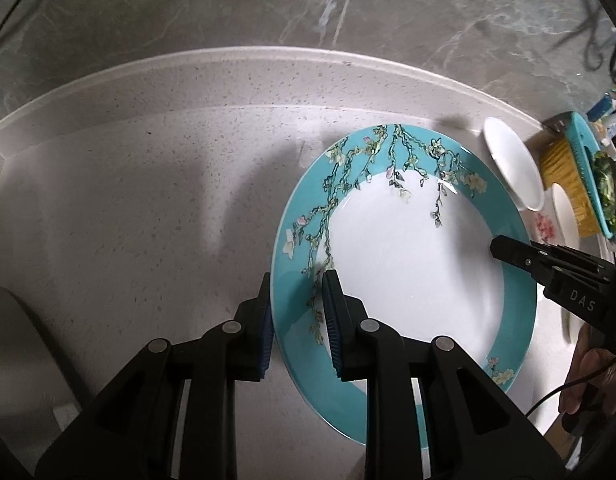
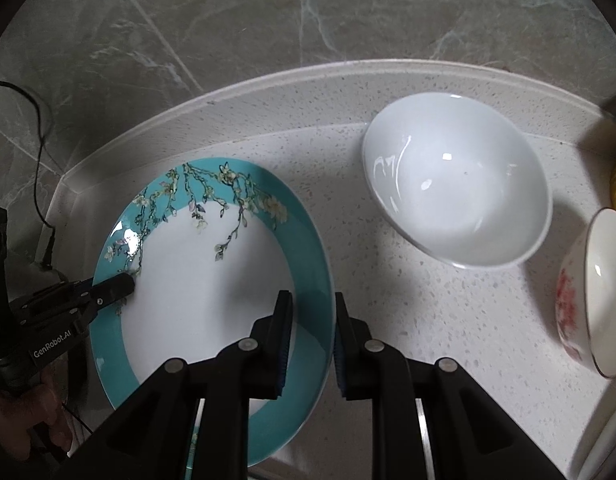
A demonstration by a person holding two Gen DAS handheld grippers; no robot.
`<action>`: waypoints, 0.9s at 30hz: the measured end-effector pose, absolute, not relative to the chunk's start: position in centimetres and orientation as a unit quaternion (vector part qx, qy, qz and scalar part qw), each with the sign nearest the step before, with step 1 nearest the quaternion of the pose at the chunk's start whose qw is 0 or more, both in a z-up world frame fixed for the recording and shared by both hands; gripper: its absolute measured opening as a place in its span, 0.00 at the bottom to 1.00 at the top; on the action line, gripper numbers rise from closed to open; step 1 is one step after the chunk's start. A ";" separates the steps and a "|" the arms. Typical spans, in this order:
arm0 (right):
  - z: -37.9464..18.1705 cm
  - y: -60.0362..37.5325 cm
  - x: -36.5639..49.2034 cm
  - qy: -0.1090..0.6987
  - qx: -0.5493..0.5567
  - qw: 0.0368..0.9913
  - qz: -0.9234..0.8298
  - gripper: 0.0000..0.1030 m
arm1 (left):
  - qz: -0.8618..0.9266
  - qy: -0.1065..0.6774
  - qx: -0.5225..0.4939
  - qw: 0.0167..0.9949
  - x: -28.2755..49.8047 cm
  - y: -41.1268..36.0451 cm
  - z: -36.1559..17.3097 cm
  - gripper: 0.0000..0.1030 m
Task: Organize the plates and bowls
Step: 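Lift the second teal-rimmed plate with both grippers toward the plate stack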
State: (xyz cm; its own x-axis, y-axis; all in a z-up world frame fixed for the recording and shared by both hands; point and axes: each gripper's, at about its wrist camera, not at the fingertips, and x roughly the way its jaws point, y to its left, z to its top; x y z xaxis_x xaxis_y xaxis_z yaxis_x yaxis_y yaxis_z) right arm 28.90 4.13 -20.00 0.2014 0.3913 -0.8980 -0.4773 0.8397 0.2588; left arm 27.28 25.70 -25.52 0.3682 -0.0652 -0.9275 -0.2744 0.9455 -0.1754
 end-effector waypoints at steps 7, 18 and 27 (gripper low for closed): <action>-16.5 1.9 25.5 0.544 -0.037 0.787 0.289 0.19 | 0.051 0.539 -0.154 0.827 23.1 23.8 -22.2 0.20; -12.7 -2.9 17.6 0.522 -0.043 0.801 0.292 0.17 | 0.025 0.526 -0.164 0.834 14.2 19.0 -19.6 0.20; -15.4 -6.1 12.3 0.539 -0.047 0.792 0.284 0.17 | 0.013 0.551 -0.158 0.819 7.8 14.9 -22.9 0.20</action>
